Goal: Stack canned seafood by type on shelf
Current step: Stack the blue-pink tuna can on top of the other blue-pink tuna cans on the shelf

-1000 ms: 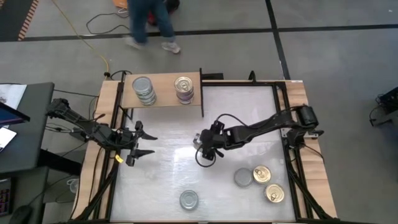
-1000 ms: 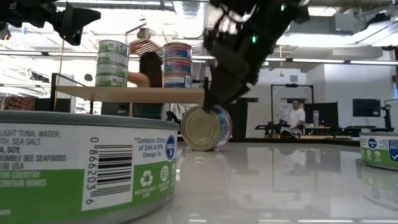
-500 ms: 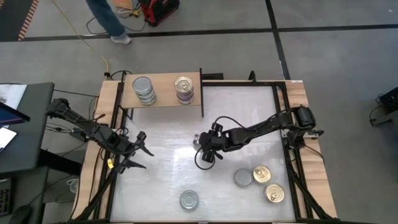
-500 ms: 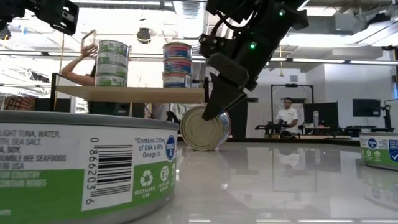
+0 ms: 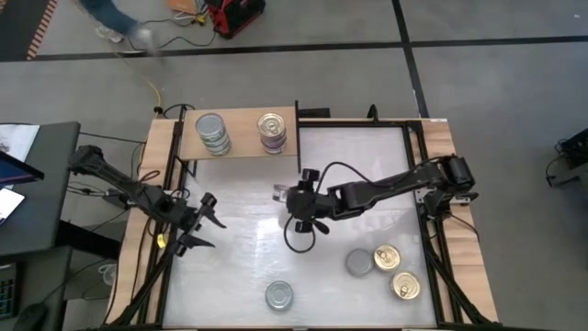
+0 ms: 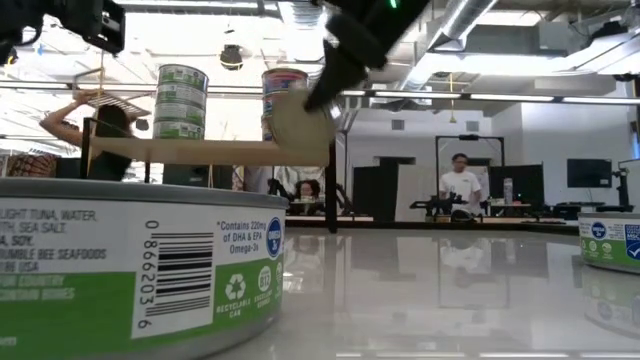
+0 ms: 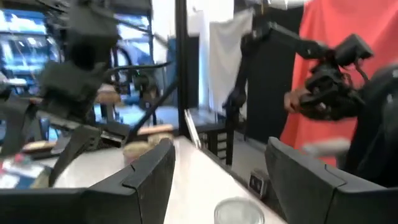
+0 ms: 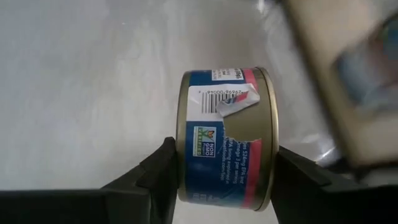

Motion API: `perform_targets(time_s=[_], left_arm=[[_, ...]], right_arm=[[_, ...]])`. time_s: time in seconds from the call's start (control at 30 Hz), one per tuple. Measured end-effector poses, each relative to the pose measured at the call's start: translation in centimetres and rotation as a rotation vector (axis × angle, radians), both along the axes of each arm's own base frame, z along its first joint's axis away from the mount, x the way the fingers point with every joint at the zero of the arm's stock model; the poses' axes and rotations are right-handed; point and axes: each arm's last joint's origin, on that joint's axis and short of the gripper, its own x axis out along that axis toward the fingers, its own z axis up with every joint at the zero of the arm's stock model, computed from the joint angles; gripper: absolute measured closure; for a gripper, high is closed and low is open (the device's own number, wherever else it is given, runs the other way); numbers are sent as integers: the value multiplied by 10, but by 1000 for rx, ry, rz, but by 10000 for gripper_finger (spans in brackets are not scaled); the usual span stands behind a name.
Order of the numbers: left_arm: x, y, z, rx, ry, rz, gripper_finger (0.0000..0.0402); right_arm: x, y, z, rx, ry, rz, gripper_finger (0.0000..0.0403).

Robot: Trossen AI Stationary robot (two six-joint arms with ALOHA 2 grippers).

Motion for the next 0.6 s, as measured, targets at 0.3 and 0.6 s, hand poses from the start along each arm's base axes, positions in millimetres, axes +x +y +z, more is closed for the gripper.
perform_targets(time_s=[0.3, 0.6], left_arm=[[-1, 5, -27, -173, 54, 122, 162], [1, 7, -37, -131, 138, 203, 162]], right_arm=[[16, 2, 75, -580, -21, 40, 177], [27, -56, 104, -883, 54, 23, 174]])
